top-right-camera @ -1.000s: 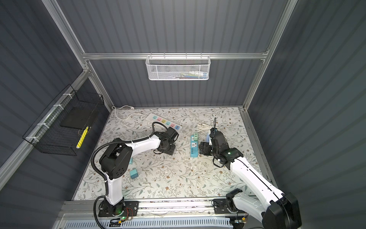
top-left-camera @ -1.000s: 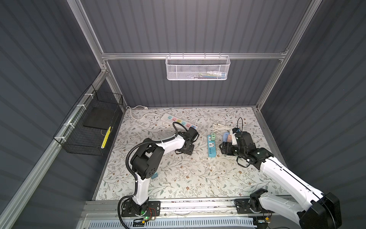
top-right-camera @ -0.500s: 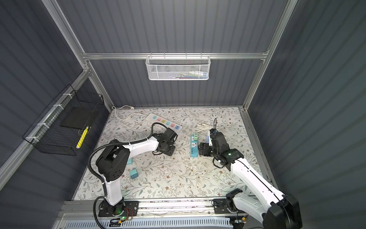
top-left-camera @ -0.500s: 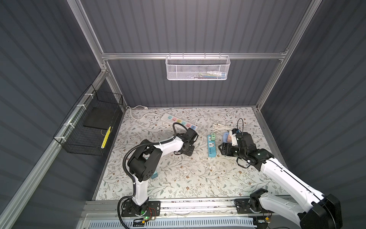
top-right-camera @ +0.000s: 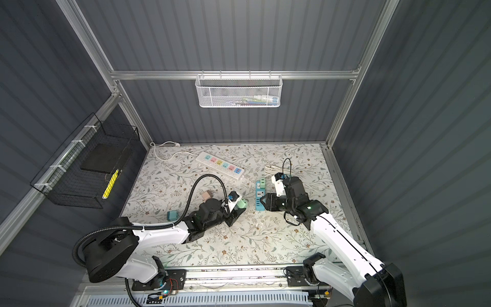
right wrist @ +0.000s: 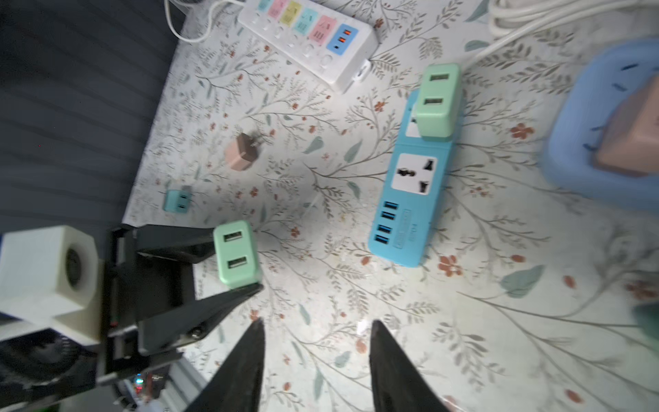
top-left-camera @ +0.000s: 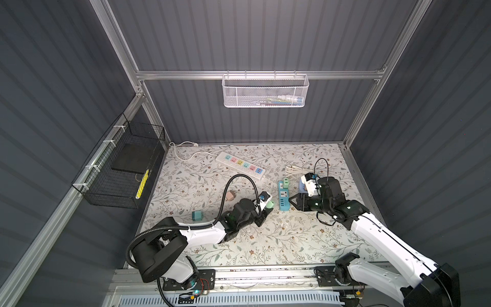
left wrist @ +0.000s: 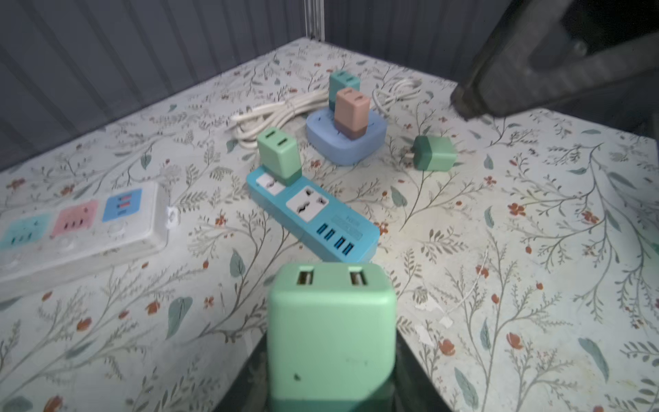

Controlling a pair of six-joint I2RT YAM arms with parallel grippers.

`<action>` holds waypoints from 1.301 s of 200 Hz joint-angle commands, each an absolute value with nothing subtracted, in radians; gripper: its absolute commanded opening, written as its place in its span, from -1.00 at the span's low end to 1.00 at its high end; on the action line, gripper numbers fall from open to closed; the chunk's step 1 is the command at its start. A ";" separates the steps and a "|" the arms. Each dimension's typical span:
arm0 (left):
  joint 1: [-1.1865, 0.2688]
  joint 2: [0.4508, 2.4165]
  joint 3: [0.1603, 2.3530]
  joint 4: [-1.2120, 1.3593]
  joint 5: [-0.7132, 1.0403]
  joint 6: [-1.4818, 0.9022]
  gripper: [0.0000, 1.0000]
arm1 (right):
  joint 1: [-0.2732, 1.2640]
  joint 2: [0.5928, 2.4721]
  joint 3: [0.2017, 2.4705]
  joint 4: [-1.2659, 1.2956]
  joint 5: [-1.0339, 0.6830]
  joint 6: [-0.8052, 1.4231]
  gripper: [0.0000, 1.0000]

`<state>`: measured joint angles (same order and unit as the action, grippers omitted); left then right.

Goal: Insert the plug
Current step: 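Lift the adapter with the left gripper toward the right gripper while the right grasps it, then carry the mint-green adapter with the right gripper over the teal strip while the left withdraws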

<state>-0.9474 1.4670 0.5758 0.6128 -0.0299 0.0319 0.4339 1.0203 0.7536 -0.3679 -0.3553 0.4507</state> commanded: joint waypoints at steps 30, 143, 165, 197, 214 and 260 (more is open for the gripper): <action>-0.945 1.496 0.629 0.740 0.089 0.071 -0.95 | 0.449 1.065 0.790 -0.290 -0.589 0.436 0.03; -0.944 1.462 0.656 0.664 0.109 0.072 -0.89 | 0.498 1.246 0.850 -0.242 -0.641 0.405 -0.29; -0.945 1.465 0.665 0.640 0.115 0.067 -0.71 | 0.502 1.245 0.844 -0.253 -0.615 0.395 -0.48; -0.944 1.442 0.650 0.638 0.027 0.028 0.18 | 0.508 1.210 0.835 -0.249 -0.538 0.405 -0.60; -0.945 1.411 0.611 0.672 -0.082 -0.015 0.28 | 0.513 1.183 0.833 -0.257 -0.428 0.411 -0.62; -0.944 1.330 0.616 0.411 -0.509 -0.288 0.41 | 0.566 1.175 0.791 -0.272 0.089 0.437 -0.64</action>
